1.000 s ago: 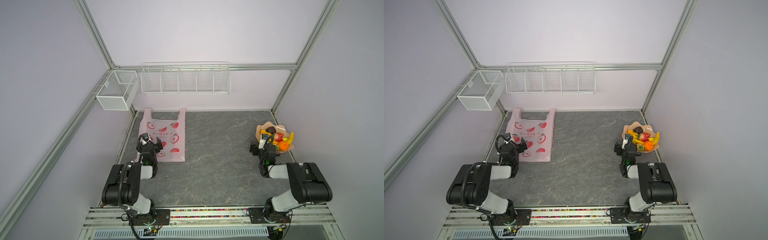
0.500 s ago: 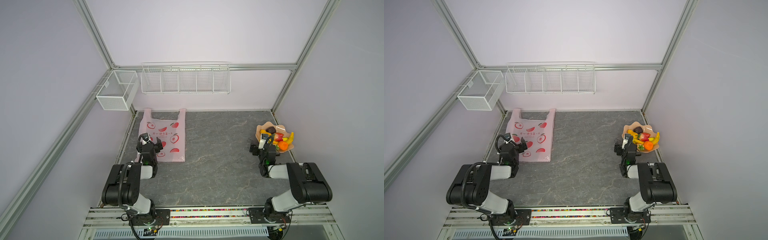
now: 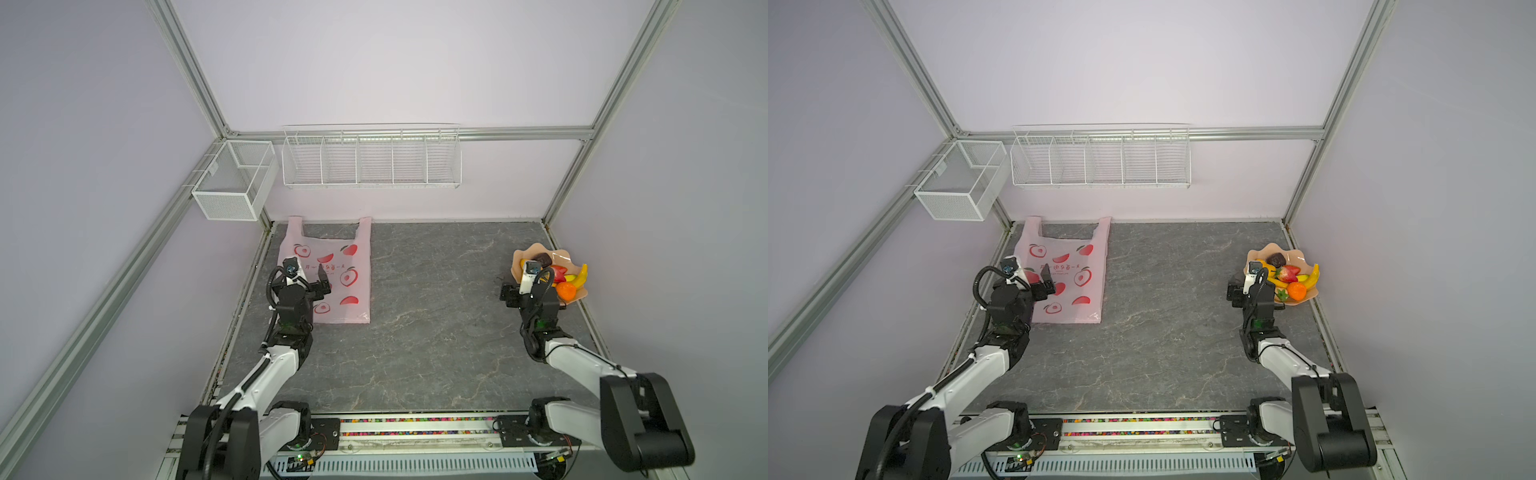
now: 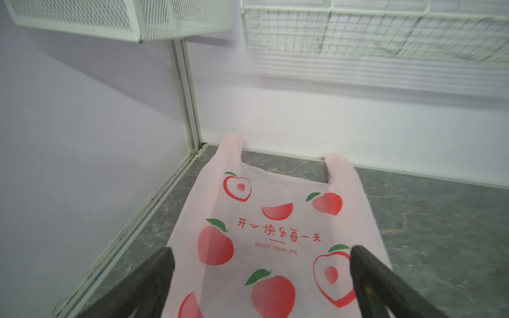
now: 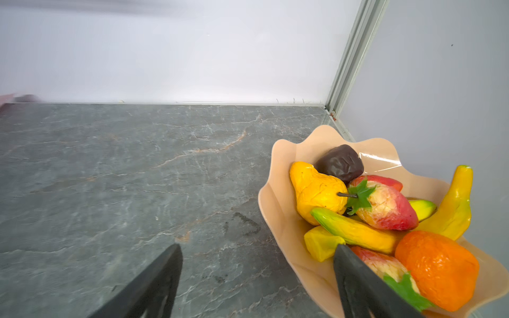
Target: Place the fruits into the plastic bag
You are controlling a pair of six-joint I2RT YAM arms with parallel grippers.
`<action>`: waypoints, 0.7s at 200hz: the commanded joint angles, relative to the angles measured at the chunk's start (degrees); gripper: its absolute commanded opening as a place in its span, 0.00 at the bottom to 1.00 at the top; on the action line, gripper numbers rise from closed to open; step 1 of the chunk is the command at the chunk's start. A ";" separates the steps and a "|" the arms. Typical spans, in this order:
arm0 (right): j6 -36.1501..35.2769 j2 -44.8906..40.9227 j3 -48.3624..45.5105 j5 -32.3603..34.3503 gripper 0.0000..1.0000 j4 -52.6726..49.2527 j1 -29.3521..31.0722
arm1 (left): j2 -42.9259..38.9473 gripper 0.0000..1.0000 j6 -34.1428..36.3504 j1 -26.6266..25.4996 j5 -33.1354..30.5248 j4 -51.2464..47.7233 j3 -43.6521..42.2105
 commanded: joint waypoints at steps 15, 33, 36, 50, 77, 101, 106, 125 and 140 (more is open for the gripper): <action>10.65 -14.03 4.15 0.12 0.88 -26.29 2.00 | -7.09 0.99 -8.31 -11.62 -5.06 -26.80 6.78; 15.39 -19.57 7.04 -4.31 0.88 -36.63 2.39 | -5.95 0.99 -11.91 -16.88 -6.47 -37.09 11.69; 16.12 -20.45 7.45 -4.88 0.88 -38.29 2.47 | -5.35 0.99 -12.73 -17.50 -6.72 -38.79 12.71; 18.63 -23.79 9.24 -7.23 0.88 -44.94 2.57 | -1.45 0.99 -14.51 -19.85 -6.59 -46.53 17.43; 20.71 -28.21 11.93 -10.74 0.88 -53.15 2.66 | 8.36 1.00 -15.45 -22.78 -8.97 -57.24 26.08; 21.60 -29.15 13.47 -14.54 0.88 -56.90 2.66 | 16.51 0.99 -14.41 -23.23 -9.71 -61.57 32.72; 22.02 -29.15 13.70 -15.03 0.88 -57.44 2.74 | 18.07 0.98 -14.23 -23.30 -9.70 -62.18 34.17; 23.68 -28.83 13.98 -17.07 0.88 -57.89 2.73 | 24.79 0.95 -13.40 -23.39 -9.38 -64.78 39.51; 25.02 -28.45 14.21 -18.08 0.88 -57.41 2.84 | 31.09 0.93 -13.70 -23.37 -8.85 -69.34 45.44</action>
